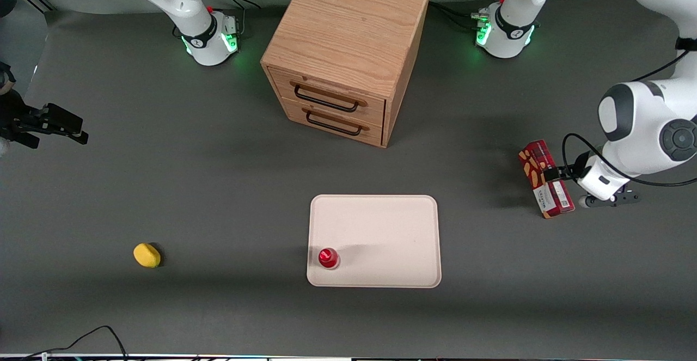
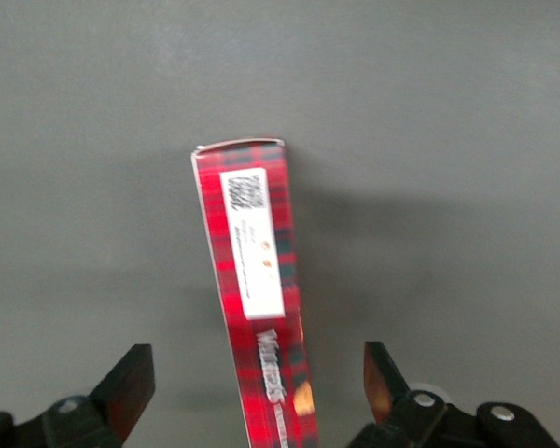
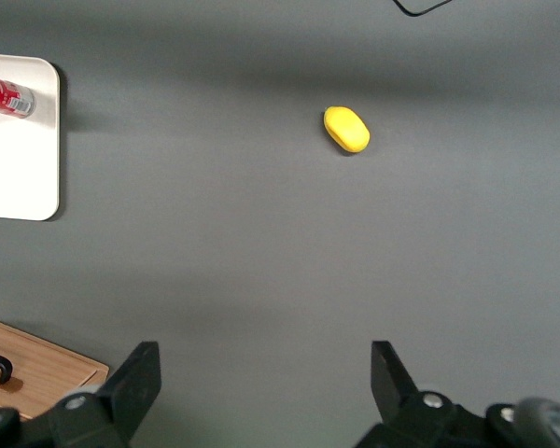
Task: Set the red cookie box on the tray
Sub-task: 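Close the left gripper on the cookie box's end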
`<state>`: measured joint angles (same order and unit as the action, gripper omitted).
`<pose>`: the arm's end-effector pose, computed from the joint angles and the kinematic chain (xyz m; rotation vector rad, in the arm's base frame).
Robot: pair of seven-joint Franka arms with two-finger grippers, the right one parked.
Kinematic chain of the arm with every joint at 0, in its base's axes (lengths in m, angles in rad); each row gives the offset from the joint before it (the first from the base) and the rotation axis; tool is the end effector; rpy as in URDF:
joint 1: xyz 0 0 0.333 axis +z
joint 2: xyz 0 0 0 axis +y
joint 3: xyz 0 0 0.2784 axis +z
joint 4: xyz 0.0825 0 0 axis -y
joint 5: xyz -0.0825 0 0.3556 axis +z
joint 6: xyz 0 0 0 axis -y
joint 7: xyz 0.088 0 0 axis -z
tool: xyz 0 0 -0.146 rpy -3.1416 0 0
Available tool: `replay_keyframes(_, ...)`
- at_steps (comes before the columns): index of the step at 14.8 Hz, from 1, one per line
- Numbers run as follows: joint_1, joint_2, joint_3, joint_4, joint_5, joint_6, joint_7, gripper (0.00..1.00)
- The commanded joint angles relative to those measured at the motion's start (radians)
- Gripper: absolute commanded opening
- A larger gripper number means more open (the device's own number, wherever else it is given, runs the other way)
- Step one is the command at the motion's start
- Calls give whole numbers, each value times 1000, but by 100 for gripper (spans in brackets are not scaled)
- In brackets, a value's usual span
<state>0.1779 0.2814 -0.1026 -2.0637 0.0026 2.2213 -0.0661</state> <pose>0.5364 0.0399 0.2329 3.1007 0.2205 -0.1902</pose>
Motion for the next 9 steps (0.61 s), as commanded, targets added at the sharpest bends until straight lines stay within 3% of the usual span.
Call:
replay_keyframes(1,5,24,1,-53,-29,89,-67,100)
replay_keyframes(4,5,53,1,-91,-55,170,-77,99)
replay_keyframes(6,3,59,1,-98,-70,173,-77,93)
replay_keyframes(8,2,56,1,-104,-70,173,-77,67)
replay_keyframes(9,3,56,1,-105,-70,172,-75,44)
